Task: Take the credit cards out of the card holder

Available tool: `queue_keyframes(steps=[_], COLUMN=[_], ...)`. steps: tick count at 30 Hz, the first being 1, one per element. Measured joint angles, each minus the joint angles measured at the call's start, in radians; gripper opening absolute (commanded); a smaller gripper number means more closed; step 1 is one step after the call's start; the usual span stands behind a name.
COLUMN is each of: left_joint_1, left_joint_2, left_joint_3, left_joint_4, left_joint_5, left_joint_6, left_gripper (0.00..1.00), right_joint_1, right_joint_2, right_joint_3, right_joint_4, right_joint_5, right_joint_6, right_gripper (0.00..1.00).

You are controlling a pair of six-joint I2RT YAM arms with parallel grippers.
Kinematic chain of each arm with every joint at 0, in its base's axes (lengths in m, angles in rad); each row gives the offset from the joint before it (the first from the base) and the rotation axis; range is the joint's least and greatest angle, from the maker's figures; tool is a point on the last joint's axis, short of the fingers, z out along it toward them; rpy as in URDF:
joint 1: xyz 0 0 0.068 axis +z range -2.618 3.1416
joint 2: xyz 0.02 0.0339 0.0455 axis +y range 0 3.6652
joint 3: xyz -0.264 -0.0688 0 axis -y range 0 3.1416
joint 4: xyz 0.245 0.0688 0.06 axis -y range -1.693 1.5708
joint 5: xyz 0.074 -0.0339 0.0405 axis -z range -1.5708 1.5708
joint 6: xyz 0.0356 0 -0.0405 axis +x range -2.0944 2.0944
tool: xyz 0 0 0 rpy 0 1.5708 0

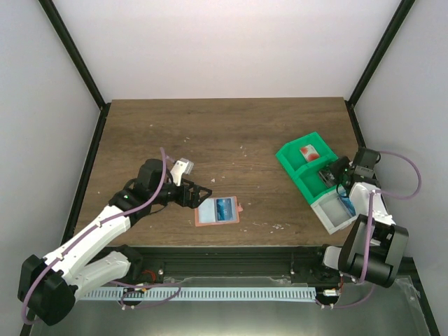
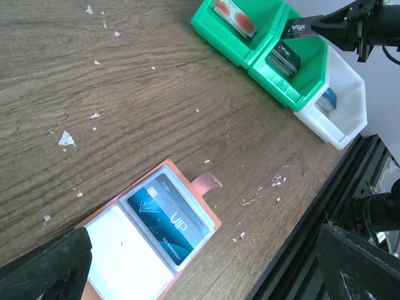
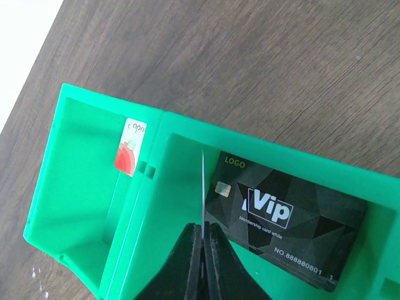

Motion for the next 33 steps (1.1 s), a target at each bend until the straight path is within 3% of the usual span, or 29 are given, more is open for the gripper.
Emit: queue_keyframes(steps=[15, 33], left_joint_1=[0.000, 0.002], left_joint_2=[0.010, 0.010], left_joint_3=[0.000, 0.000], left_joint_4=[-0.002, -0.003], left_joint_5=[-0.009, -0.014], left_joint_6=[0.000, 0.000], left_gripper=[1.00, 1.00], right_joint_1=[-0.033, -0.039], right_joint_2=[0.058, 0.064], right_joint_3=[-0.008, -0.010], right_joint_4=[0.041, -0.006], right_joint_5=[-0.043, 0.025], right_joint_6=[-0.023, 0.003], right_gripper=[0.07, 0.25])
